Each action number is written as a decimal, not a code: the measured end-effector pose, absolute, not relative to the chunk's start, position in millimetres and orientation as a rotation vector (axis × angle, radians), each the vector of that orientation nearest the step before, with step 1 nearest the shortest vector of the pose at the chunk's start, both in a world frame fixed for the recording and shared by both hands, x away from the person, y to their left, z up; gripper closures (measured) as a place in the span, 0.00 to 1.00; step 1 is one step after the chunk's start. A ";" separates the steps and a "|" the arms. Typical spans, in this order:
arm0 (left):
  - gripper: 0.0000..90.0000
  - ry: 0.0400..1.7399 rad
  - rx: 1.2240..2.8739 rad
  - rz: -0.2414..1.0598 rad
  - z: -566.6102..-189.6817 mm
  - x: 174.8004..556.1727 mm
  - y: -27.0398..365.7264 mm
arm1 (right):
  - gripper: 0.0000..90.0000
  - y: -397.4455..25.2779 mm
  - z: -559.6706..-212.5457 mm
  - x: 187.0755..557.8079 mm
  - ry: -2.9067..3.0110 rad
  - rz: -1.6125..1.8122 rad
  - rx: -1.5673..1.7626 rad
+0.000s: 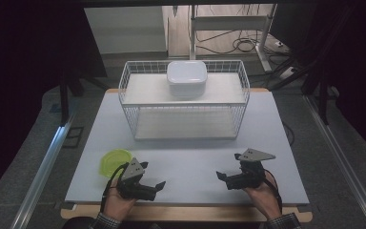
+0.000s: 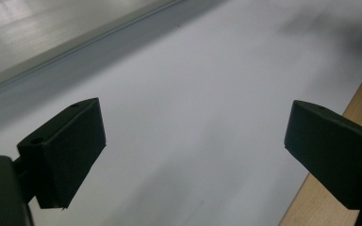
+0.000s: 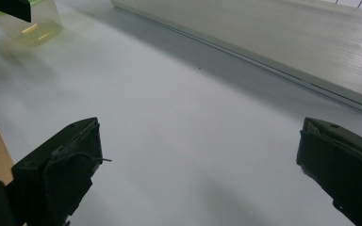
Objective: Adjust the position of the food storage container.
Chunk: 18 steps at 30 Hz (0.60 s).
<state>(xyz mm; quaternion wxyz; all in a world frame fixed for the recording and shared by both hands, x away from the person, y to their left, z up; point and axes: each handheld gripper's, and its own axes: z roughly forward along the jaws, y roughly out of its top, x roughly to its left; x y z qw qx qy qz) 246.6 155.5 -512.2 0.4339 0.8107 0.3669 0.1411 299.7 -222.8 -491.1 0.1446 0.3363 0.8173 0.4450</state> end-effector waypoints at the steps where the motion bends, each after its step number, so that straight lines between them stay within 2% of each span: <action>1: 0.05 0.927 2.033 0.336 -512.2 247.6 155.8 | 0.01 -222.9 -491.3 300.1 2.355 1.280 0.970; 6: 0.10 0.963 2.034 0.363 -505.3 248.2 162.3 | 0.02 -223.0 -492.7 301.2 2.357 1.274 0.973; 10: 0.30 0.964 2.005 0.402 -495.8 247.1 176.3 | 0.02 -222.4 -493.9 301.5 2.363 1.272 0.972; 16: 0.72 1.020 1.911 0.418 -487.8 250.1 210.2 | 0.02 -220.4 -495.0 301.4 2.370 1.271 0.960; 18: 0.83 1.042 1.885 0.431 -484.8 250.1 221.4 | 0.02 -219.1 -495.1 301.1 2.375 1.268 0.950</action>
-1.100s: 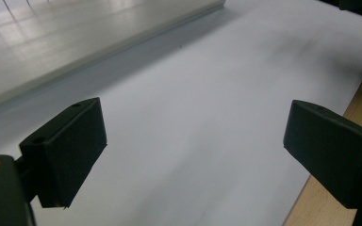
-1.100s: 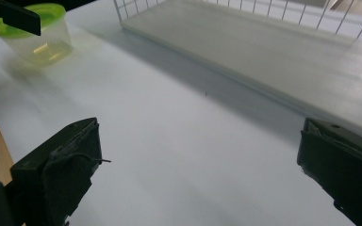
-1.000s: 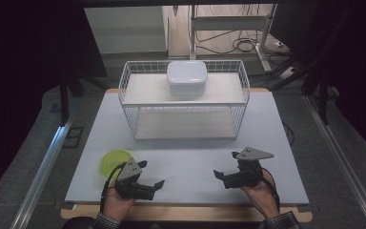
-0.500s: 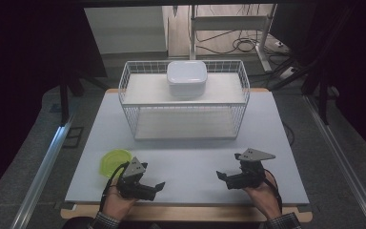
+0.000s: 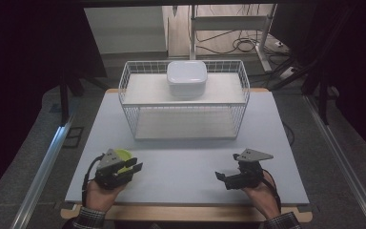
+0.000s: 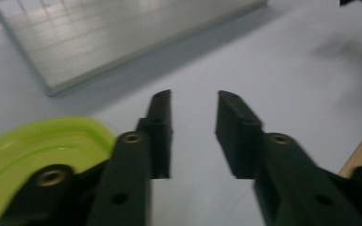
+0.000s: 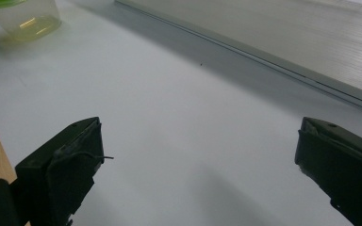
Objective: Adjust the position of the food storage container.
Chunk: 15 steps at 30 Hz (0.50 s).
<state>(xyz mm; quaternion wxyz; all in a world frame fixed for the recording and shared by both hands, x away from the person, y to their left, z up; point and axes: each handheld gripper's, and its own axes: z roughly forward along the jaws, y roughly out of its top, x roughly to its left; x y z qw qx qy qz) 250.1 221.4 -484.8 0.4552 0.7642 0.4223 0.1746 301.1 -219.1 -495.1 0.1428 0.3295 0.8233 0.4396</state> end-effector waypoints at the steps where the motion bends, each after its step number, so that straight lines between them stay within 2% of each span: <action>1: 0.88 1.056 1.878 0.443 -483.6 250.1 226.6 | 0.02 -218.4 -495.5 301.1 2.376 1.269 0.947; 4: 1.00 1.108 1.859 0.478 -482.9 250.5 242.4 | 0.02 -217.4 -496.8 300.9 2.385 1.263 0.945; 15: 1.00 1.271 1.813 0.524 -494.7 252.7 287.0 | 0.03 -214.2 -498.0 300.0 2.404 1.240 0.931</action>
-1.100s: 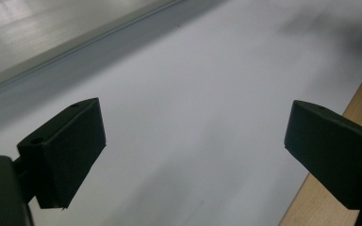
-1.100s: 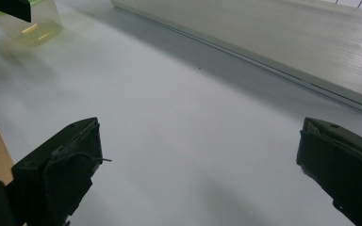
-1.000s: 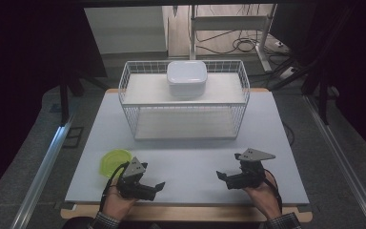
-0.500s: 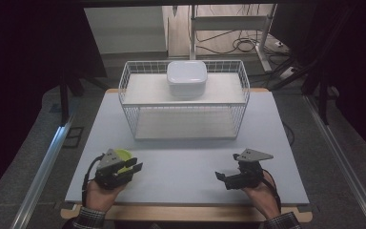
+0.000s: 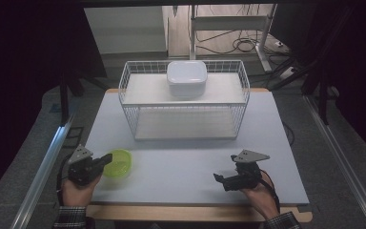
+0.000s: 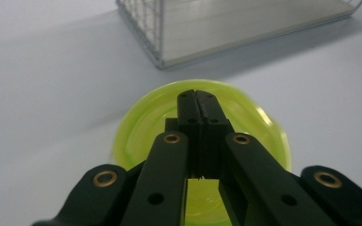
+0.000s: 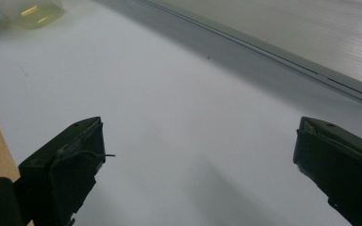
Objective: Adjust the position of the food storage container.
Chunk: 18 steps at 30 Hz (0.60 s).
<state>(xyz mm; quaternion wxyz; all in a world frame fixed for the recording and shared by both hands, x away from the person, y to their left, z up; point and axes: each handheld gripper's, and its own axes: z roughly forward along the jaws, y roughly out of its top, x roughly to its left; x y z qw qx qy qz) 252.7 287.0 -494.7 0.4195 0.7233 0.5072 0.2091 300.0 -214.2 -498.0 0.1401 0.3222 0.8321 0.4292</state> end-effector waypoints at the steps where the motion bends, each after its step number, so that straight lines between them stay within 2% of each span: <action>1: 1.00 1.284 1.813 0.530 -496.0 252.8 289.8 | 0.04 -214.2 -497.9 299.9 2.405 1.239 0.928; 18: 1.00 1.463 1.761 0.573 -510.5 250.7 319.7 | 0.04 -211.3 -500.4 299.8 2.426 1.205 0.922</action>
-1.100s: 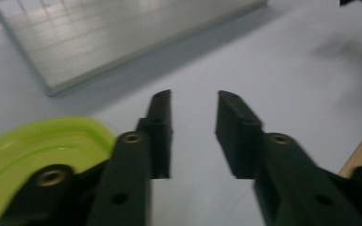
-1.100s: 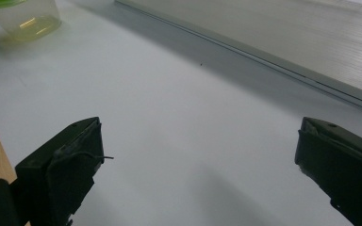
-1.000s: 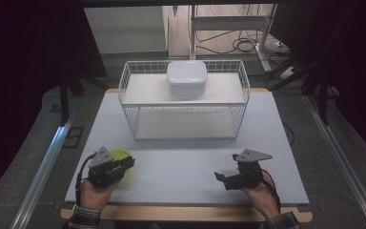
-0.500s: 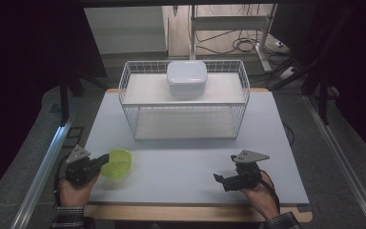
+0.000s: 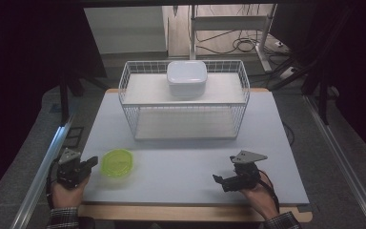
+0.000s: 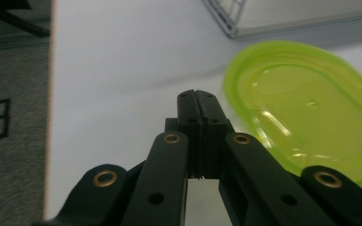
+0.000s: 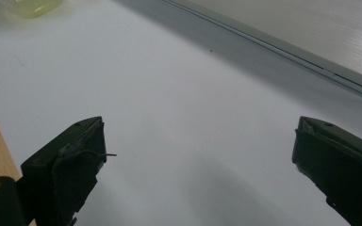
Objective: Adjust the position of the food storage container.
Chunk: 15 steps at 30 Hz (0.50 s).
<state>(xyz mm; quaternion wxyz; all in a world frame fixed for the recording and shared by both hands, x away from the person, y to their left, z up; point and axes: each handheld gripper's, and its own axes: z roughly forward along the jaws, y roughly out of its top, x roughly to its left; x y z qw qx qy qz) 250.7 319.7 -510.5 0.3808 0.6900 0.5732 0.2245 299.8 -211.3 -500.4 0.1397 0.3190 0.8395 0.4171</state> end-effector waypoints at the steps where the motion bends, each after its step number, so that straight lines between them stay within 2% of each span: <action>1: 1.00 1.461 1.753 0.560 -510.4 250.8 320.0 | 0.04 -211.4 -500.3 299.8 2.425 1.206 0.919; 15: 1.00 1.497 1.796 0.510 -517.2 257.4 309.6 | 0.05 -207.9 -503.7 300.1 2.452 1.175 0.918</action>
